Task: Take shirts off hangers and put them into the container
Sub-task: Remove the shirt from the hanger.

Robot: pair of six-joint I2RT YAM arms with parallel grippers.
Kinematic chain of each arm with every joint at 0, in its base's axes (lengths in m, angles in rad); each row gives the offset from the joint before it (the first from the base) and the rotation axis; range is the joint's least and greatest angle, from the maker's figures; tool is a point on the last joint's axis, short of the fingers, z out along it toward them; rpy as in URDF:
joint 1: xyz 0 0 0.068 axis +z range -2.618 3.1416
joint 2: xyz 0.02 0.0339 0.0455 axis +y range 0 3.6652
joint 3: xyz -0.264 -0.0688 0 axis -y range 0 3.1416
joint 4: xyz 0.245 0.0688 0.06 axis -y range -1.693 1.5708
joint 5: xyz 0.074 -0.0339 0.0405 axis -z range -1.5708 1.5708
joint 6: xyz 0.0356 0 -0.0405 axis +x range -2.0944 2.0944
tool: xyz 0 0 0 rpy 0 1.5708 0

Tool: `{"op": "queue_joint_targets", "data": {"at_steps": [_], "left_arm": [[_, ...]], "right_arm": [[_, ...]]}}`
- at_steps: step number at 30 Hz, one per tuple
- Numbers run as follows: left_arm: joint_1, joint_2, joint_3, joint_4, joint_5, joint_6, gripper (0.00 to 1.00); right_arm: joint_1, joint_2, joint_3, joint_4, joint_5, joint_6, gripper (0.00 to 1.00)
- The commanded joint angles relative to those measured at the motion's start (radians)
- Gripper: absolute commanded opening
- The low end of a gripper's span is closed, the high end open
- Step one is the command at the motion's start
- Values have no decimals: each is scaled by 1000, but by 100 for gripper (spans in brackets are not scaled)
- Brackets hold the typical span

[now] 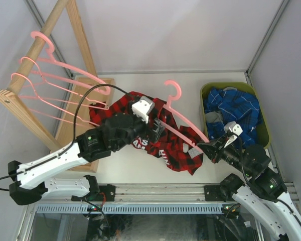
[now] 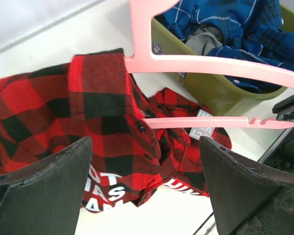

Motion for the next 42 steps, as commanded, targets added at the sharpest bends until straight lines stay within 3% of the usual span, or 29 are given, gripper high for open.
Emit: {"op": "queue_joint_targets", "data": {"at_steps": [1, 5, 10, 13, 24, 33, 37, 42], "left_arm": [[2, 64, 36, 38, 24, -74, 90], [3, 131, 87, -36, -105, -74, 75], [32, 163, 129, -155, -297, -137, 17], [66, 136, 109, -157, -312, -161, 1], [103, 100, 88, -187, -413, -194, 0], [103, 81, 95, -225, -500, -227, 0], [103, 73, 94, -218, -507, -223, 0], [104, 64, 89, -215, -505, -221, 0]], "right_arm": [[-7, -17, 57, 75, -8, 4, 0], [-7, -25, 66, 62, -12, -2, 0], [-7, -50, 70, -3, 15, -29, 0], [-7, -82, 70, -35, 8, -27, 0], [-2, -181, 80, -96, 76, 13, 0], [16, -263, 176, -136, 160, -72, 0], [69, -278, 232, -171, 154, -82, 0], [171, -288, 292, -206, 259, -71, 0]]}}
